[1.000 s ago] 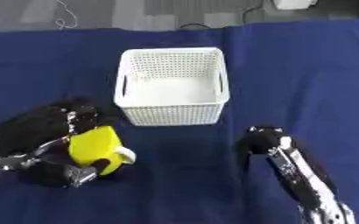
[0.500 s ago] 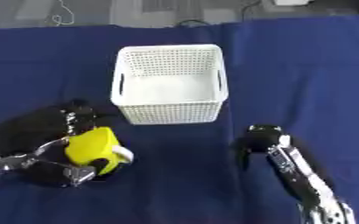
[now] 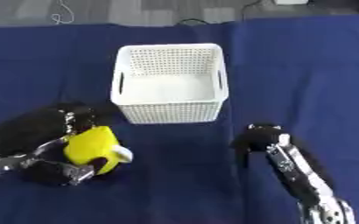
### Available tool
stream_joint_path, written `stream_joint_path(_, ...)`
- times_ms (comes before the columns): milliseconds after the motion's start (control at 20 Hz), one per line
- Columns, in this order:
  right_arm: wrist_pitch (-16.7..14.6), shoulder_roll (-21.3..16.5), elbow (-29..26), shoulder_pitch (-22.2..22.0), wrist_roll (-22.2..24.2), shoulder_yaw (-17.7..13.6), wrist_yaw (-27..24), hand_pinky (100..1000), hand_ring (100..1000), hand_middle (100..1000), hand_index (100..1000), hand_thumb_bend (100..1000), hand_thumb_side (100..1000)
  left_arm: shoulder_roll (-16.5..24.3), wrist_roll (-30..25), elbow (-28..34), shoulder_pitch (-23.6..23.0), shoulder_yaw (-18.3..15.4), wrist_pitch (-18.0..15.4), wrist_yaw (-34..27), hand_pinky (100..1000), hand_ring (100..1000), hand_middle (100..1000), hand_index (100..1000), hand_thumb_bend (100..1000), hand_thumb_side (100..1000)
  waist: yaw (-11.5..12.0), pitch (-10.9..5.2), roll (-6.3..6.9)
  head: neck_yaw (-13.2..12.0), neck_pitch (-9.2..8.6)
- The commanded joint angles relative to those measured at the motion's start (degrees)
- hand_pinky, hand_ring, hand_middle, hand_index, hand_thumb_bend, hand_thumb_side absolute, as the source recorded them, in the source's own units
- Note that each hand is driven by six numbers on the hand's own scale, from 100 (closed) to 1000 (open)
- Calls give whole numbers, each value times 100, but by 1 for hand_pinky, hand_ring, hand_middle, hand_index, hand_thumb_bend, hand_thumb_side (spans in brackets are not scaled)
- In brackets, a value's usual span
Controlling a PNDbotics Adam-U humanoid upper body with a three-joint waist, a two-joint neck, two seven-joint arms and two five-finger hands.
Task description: Pick up objects on the table and place them in the box.
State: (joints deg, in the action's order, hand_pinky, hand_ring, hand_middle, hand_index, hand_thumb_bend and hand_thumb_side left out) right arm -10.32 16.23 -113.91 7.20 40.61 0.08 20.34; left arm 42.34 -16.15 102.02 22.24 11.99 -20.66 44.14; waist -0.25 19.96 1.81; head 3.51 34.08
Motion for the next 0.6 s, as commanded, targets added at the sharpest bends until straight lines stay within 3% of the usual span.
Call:
stream_joint_path(50,-20,100,-69,16,14,29,26,301,422,443,607,100,950,109,41,-2,4,-40,-3,-19,854,821,895,952,198,931,19,-92,-4,34,-83)
stream_joint_path(350,-59,147,-69,-11,35,45,52,301,422,443,607,100,948,100,69,-67,-13,-49,-8,-47,826,814,890,949,196,931,34,-89,-50,26,-84)
stream_joint_path(600,-93,187,-69,-29,52,57,75,302,422,444,607,100,949,101,72,-141,-25,-61,14,-19,868,820,889,941,196,938,41,-83,-84,20,-88)
